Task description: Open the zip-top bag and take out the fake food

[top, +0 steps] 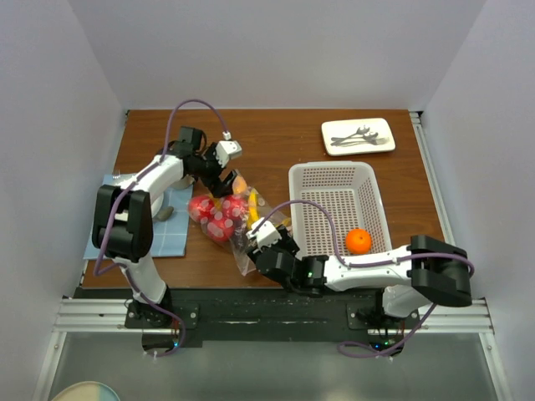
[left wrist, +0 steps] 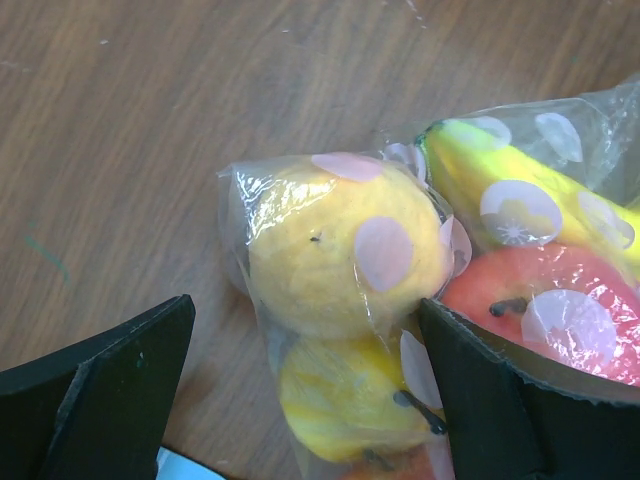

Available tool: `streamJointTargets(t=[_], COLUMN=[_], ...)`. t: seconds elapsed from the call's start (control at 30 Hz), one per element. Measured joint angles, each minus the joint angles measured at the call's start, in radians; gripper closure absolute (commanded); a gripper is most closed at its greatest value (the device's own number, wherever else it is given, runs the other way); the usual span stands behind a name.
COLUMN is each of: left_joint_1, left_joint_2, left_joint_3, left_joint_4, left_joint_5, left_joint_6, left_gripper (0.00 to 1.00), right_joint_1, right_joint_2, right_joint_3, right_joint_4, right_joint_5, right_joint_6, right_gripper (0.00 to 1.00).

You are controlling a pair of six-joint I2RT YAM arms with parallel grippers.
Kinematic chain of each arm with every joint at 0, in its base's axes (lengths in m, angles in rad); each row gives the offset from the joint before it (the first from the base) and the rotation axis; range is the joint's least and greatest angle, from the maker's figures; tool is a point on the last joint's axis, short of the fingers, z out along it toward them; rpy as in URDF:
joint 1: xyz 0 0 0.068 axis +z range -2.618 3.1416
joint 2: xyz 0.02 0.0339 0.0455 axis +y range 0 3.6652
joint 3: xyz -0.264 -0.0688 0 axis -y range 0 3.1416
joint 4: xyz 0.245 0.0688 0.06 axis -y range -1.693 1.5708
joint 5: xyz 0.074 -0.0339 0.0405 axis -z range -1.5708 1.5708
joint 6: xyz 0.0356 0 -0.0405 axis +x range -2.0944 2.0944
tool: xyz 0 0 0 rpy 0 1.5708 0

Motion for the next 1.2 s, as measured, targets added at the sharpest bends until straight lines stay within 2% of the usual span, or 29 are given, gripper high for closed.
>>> streamJointTargets(t=[0.37,0.47,0.6,0.73,0.97,1.07,1.17,1.2], left_joint_1=[-0.064,-0.064,-0.064,-0.065,-0.07,-0.089,-0.111,-0.117], left_joint_2=[0.025,0.029,0.029,0.029,0.028,0.025,0.019,0.018], left_joint_3=[0.018,0.023,0.022,0.021,0.021,0.018,0.008,0.006], left_joint_4=[-0.108,-0.158,-0.206,-0.235,-0.237,-0.234,-0.223,-0.217], left_joint_5=[0.027,0.036,0.034,0.024,0.013,-0.006,-0.026,-0.031], left_joint_6=[0.154,0.229,0.325,0.388,0.406,0.406,0.406,0.406], left_gripper=[0.02,0.04,0.13,0.11,0.07,0.07,0.07,0.07], right_joint_1=[-0.1,-0.124,-0.154,-0.177,-0.19,-0.192,-0.19,-0.188], right_joint_2=[0.16,0.166,0.172,0.2,0.245,0.267,0.281,0.282], right_joint_3=[0.045,0.045,0.045,0.05,0.061,0.063,0.069,0.069], right_joint_4=[0.112,0.128,0.148,0.165,0.199,0.223,0.235,0.24], right_joint_5=[-0.101,-0.127,-0.151,-0.177,-0.21,-0.211,-0.215,-0.22], right_joint_6=[-0.161,-0.184,-0.209,-0.236,-0.232,-0.232,-0.236,-0.24], right_gripper=[0.23,0.21,0.18,0.19,0.24,0.32,0.6,0.82])
